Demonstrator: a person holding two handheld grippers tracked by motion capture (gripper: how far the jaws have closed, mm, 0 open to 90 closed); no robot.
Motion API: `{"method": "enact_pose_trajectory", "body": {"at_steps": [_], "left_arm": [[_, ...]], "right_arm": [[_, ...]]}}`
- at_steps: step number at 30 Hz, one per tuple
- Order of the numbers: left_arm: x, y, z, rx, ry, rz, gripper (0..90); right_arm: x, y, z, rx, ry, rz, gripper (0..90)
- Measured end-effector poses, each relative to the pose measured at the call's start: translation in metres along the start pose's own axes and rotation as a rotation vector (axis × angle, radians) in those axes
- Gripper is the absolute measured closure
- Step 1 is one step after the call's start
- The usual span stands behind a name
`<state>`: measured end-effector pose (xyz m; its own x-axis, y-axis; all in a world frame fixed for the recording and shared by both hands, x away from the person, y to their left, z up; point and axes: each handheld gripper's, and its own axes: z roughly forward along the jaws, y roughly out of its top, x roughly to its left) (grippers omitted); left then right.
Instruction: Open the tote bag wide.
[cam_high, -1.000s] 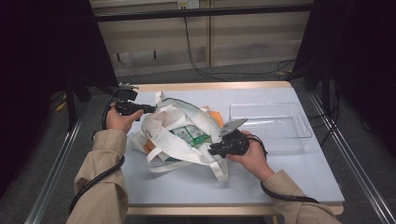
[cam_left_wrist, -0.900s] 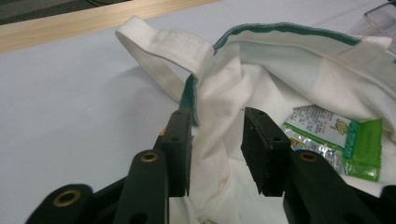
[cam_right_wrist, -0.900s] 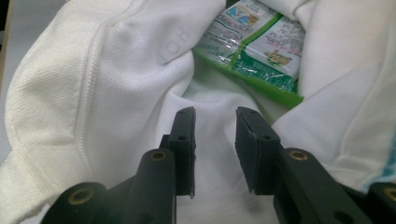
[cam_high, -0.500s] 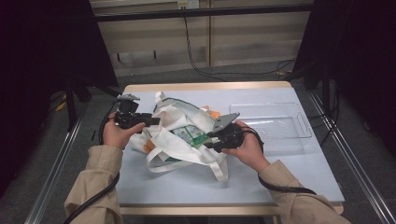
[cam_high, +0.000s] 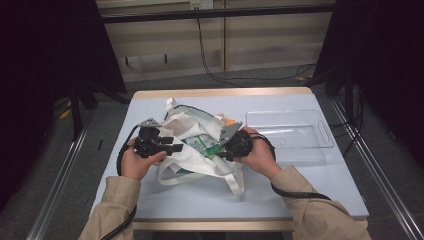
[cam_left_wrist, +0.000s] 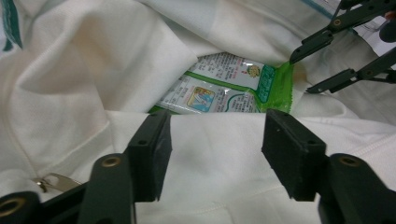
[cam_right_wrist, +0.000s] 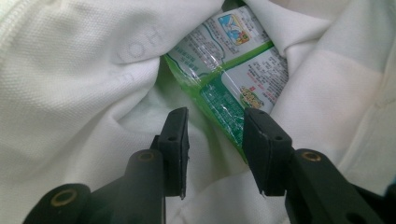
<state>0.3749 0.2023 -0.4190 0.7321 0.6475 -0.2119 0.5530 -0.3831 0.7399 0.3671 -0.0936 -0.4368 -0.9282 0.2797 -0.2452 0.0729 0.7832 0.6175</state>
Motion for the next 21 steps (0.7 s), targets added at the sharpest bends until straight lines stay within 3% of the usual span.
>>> {"method": "enact_pose_trajectory", "body": {"at_steps": [4,12,18,21], "left_arm": [[-0.003,-0.007,0.002,0.007,0.02,0.006,39.4],[-0.004,-0.013,0.008,0.011,0.004,-0.002,37.2],[-0.006,-0.014,0.007,0.016,0.008,0.006,36.4],[-0.006,-0.015,0.008,0.014,0.006,0.009,36.4]], "right_arm": [[-0.001,0.003,0.005,0.033,0.009,-0.042,60.7],[0.003,0.012,0.012,0.116,0.0,-0.092,67.4],[0.005,0.016,0.016,0.153,0.023,-0.142,90.0],[0.005,0.018,0.018,0.171,0.032,-0.147,90.0]]}}
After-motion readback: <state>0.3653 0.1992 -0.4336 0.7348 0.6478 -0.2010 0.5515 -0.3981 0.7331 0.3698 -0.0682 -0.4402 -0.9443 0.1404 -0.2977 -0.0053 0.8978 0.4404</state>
